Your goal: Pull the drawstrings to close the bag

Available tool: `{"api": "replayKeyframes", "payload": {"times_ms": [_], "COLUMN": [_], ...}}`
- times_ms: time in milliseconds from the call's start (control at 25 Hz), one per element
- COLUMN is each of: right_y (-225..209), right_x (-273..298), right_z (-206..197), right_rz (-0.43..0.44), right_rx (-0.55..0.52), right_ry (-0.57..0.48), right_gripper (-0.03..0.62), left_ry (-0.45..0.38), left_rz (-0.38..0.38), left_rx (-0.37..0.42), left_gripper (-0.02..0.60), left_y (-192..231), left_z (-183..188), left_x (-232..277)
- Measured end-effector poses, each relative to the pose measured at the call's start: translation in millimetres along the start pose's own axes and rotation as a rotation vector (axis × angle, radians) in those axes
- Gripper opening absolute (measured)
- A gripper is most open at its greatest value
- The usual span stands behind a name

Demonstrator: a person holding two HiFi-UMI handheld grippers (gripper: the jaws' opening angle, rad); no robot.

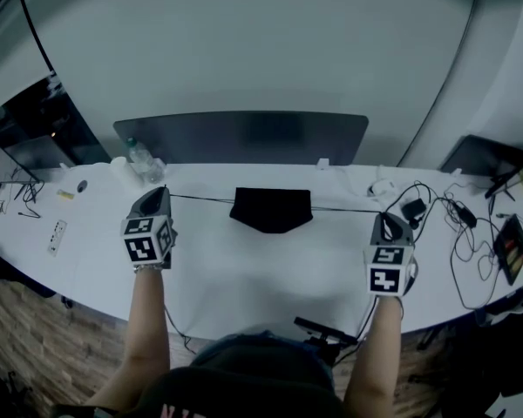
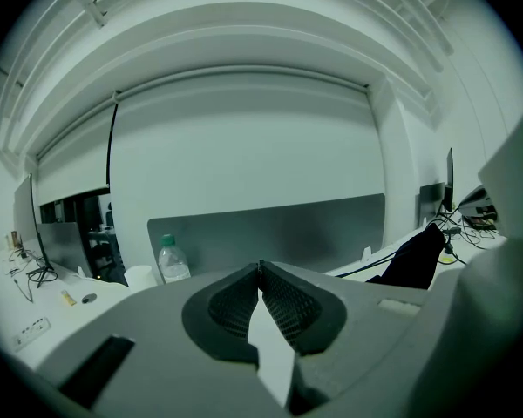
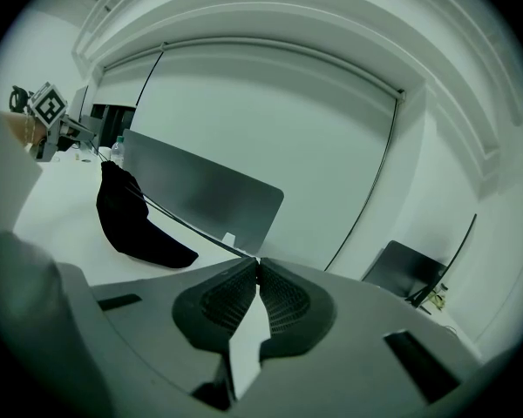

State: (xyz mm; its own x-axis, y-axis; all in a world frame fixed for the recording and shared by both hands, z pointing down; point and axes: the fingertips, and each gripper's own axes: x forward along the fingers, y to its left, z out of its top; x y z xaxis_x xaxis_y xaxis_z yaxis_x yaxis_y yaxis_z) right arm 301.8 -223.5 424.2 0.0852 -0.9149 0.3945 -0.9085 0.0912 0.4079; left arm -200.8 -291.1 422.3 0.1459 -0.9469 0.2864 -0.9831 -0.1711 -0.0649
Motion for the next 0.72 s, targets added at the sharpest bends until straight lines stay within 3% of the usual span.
{"api": "replayKeyframes", "payload": {"times_ms": [360,720], "right_y": [-16.1,-31.3], "right_x": [-0.8,-0.5], "right_z": [0.0,-2.5], "right_rz": [-0.024,-0.109], "right_rx": [0.009,0.045], "right_ry": [0.005,0.038], "right_gripper": [0.006,0.006], "left_ry": [-0.008,-0.008], "left_rz": [0.023,0.042], "left_rx": [-0.004,0.008], "left_gripper": [0.014,0.014], "left_y": [15.9,20.8], "left_z": [3.1,5.5], "left_x": [1.4,3.3]}}
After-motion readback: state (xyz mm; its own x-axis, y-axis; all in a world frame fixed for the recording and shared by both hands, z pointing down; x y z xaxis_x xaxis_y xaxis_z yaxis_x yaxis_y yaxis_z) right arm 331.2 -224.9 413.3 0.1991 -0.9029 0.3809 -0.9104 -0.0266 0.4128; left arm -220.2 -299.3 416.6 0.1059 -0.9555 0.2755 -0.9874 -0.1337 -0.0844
